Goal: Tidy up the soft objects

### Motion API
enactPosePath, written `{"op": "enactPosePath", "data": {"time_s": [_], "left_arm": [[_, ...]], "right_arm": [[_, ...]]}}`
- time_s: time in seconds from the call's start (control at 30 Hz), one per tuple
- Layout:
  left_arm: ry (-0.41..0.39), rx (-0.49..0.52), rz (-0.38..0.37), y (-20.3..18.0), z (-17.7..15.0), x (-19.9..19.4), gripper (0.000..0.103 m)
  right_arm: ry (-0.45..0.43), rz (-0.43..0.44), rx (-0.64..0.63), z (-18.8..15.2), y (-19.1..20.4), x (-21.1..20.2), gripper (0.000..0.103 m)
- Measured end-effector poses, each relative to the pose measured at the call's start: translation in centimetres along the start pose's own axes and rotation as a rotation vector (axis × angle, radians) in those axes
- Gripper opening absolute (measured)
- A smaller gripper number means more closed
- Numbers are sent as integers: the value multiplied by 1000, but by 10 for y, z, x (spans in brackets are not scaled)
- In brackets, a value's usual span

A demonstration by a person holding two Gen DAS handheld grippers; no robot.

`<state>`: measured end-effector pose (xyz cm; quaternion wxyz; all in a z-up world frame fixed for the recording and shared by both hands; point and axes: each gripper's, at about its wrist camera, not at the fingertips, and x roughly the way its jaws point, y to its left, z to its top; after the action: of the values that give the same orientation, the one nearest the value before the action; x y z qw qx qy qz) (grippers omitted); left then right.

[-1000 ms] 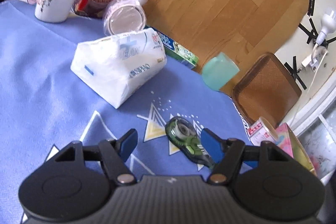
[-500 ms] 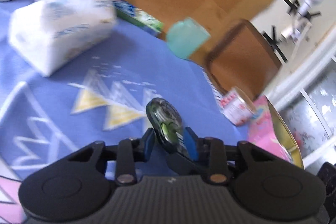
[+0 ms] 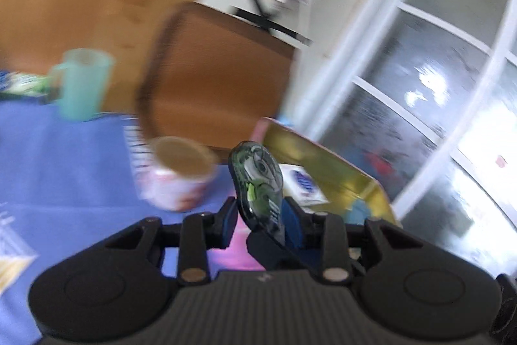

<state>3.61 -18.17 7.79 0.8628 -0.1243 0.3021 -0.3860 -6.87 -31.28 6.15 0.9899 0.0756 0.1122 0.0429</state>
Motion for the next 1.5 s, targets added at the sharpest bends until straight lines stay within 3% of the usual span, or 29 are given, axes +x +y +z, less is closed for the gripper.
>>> {"op": "enactPosePath", "data": {"time_s": [0.13,0.23,0.3,0.33,0.4,0.47,0.6,1.0,1.27,1.43,1.5], "left_arm": [[23,70,-76,-45,4,39,30],[52,151,-108,-74,8,79,38],[64,205,-36,-86,8,104,41],[71,227,7,-91,6,112,41],[85,231,35,-92,4,119,41],[79,228,38,-90,0,119,46],[75,271,124,-86,-6,112,48],[38,298,271,-45,-22,37,65],[15,240,333,-12,-36,-13,74],[3,221,357,1,-46,-36,84],[-3,219,357,3,-50,-44,101]], "right_arm": [[-37,-112,28,4,-38,-11,26],[-51,-250,9,6,-70,0,27],[9,-352,0,5,-94,17,30],[24,-361,31,3,-104,19,30],[20,-342,116,-3,-119,13,31],[10,-342,133,-8,-122,8,32],[-12,-320,173,-12,-120,0,33],[-64,-243,220,-10,-81,-37,41],[-58,-186,239,-7,-51,-43,44],[-65,-195,278,-9,-38,-51,59],[-68,-204,299,-10,-35,-56,69]]}}
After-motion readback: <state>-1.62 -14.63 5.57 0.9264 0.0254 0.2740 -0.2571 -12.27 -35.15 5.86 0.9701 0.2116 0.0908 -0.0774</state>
